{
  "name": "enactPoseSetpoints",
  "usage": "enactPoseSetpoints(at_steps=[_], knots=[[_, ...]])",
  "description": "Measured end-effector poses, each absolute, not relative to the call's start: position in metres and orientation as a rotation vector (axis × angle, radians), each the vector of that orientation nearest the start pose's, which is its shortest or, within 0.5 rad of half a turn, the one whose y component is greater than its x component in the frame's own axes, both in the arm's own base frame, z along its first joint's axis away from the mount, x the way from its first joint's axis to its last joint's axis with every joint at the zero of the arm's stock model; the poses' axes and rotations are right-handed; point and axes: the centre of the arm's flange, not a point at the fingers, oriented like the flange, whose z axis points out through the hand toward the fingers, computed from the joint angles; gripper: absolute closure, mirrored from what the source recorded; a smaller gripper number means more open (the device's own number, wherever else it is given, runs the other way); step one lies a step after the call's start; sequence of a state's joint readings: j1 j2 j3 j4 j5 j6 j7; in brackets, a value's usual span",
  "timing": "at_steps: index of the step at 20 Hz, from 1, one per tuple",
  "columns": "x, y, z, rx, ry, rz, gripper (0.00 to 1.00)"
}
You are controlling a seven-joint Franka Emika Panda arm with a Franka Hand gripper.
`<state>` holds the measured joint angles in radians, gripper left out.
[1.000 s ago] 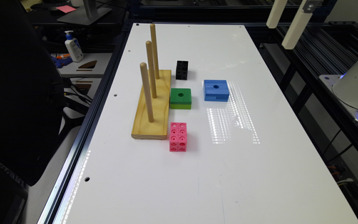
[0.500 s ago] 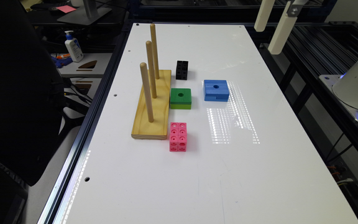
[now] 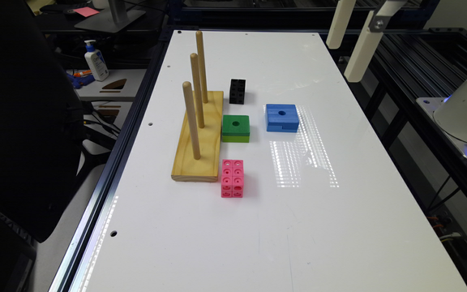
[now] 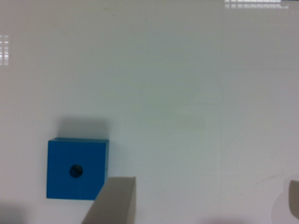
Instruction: Pick up pink block.
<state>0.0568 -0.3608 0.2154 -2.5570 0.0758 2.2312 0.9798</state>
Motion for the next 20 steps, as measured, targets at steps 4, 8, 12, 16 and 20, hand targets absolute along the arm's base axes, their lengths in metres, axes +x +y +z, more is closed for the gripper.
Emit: enactPoseSetpoints(at_steps=[4,8,12,16,20], knots=[[0.409,0.116,0.393,-2.906,1.17,-0.049,0.0],[0.42,0.12,0.395,-2.9,1.165,-0.047,0.0],[0.436,0.125,0.394,-2.893,1.159,-0.033,0.0],[0.45,0.129,0.392,-2.89,1.156,-0.018,0.0],[0.456,0.132,0.392,-2.886,1.153,-0.015,0.0]])
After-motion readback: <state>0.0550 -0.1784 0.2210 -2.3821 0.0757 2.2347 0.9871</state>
